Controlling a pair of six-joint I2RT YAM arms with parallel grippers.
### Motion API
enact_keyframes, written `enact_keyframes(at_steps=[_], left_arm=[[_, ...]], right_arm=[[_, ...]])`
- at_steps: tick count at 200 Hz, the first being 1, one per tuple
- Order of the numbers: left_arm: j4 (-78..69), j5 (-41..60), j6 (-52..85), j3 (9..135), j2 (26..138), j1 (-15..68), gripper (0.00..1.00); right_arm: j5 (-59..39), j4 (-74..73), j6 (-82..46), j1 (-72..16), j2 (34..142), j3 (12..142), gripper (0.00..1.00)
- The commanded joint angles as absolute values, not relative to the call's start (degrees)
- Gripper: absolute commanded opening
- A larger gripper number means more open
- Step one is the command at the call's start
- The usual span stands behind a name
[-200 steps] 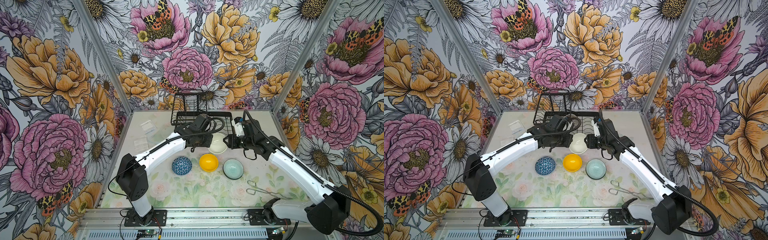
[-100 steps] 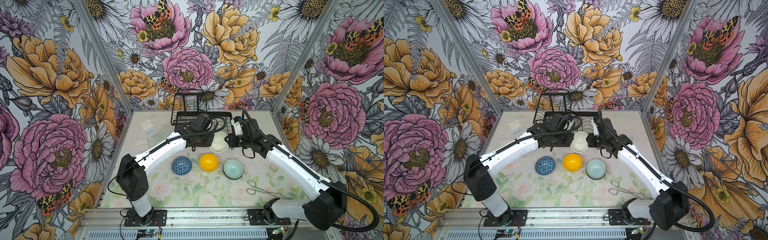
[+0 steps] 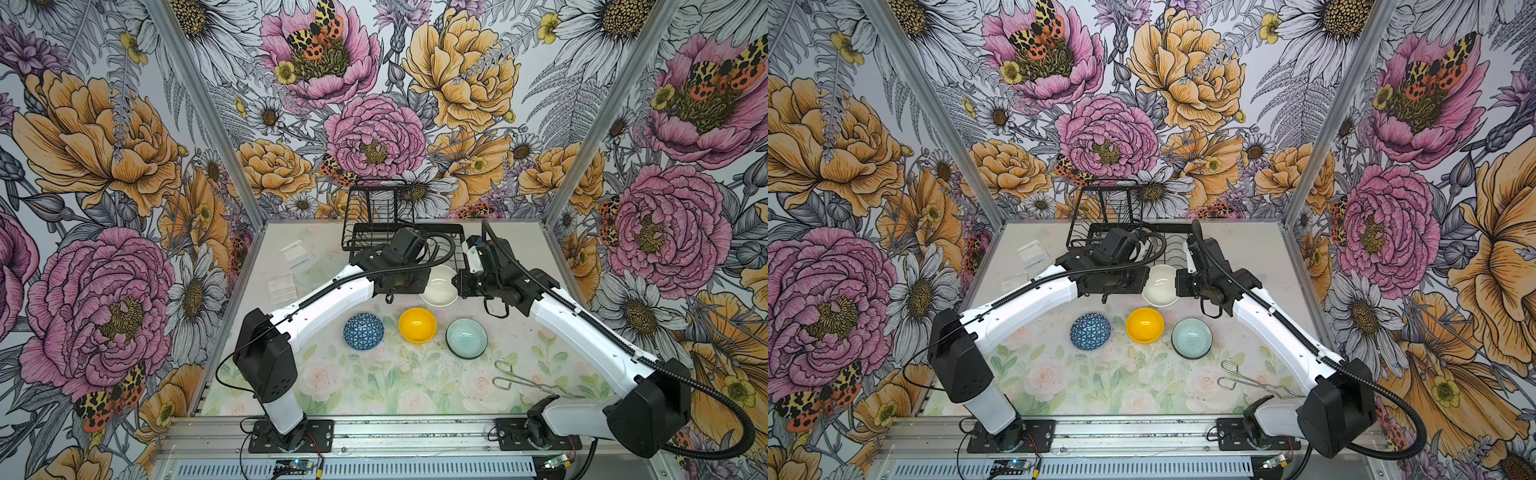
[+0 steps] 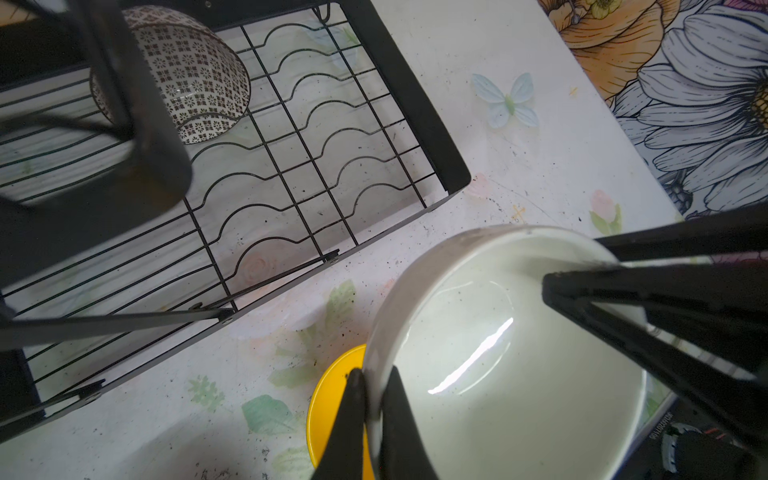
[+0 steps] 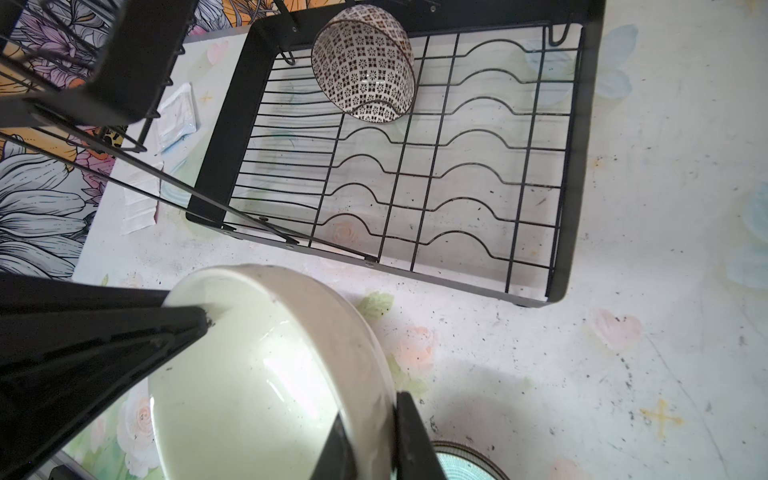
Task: Load the bowls into the dish rack
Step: 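Close the right gripper on the white bowl while the left gripper opens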
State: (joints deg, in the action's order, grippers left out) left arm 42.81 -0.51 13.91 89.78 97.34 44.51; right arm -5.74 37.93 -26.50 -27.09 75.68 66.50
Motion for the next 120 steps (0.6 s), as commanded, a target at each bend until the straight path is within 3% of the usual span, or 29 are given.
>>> enact_keyframes(at_steps=[1, 16, 53, 120], left_arm=[[39.9, -0.24, 12.8, 90.35, 95.54, 44.7, 0.01], [39.9, -0.35, 12.7, 90.35, 95.2, 44.71, 0.12], [39.9, -0.79, 12.31, 90.48, 94.58, 44.77, 0.49], [39.9, -0.79, 11.03, 91.36, 92.73, 45.46, 0.75]], right_arm=[[-7.67, 35.9, -26.3, -27.42, 74.41, 66.36, 0.0], [-7.1, 35.86, -26.28, -27.42, 73.87, 66.1, 0.0], [-5.8, 35.86, -25.65, -27.42, 72.35, 65.83, 0.0], [-4.57, 35.86, -25.49, -27.33, 71.19, 64.7, 0.0]])
